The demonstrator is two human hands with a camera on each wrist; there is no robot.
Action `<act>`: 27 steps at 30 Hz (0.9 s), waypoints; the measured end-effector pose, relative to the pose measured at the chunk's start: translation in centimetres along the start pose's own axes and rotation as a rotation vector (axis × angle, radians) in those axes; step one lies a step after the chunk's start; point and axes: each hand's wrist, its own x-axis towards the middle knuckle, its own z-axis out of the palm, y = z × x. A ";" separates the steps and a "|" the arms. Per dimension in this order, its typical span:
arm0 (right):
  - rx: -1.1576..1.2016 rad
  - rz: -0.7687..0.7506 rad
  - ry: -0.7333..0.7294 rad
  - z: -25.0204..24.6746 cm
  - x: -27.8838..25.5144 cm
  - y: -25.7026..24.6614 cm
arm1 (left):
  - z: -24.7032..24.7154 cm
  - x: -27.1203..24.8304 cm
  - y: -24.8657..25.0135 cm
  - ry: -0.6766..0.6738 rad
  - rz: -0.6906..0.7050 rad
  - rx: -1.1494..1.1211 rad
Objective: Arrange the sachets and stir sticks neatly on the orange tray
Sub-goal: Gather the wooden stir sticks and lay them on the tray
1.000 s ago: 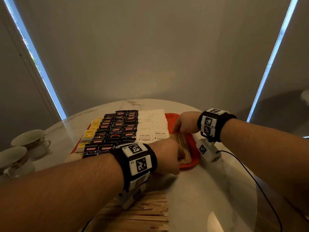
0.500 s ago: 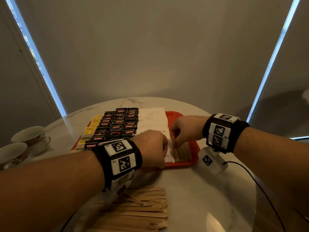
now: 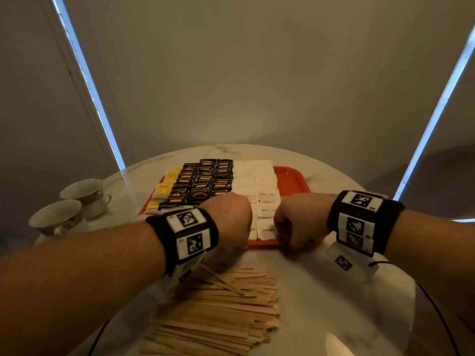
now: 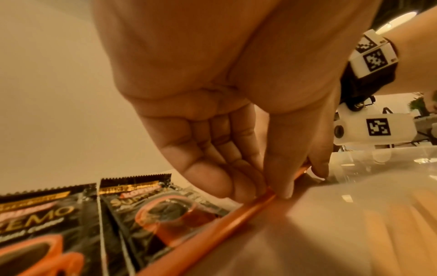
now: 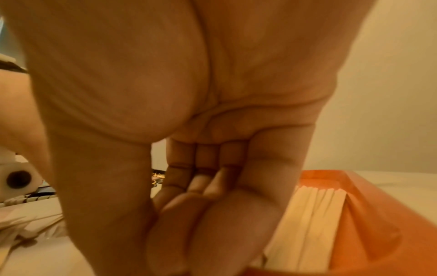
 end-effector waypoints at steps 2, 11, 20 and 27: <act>-0.005 0.012 0.002 0.0 0.0 0.0 | -0.2 -0.2 -0.1 0.019 0.040 -0.007; 0.046 -0.168 0.020 -1.0 -2.3 -6.1 | -1.1 -3.2 -3.2 0.117 0.007 -0.165; -0.098 -0.288 -0.068 1.2 -0.6 -13.7 | 0.4 -13.9 -9.5 -0.252 -0.165 -0.113; 0.002 -0.288 -0.064 0.6 0.8 -14.6 | 2.4 -15.2 -9.4 -0.194 -0.168 -0.132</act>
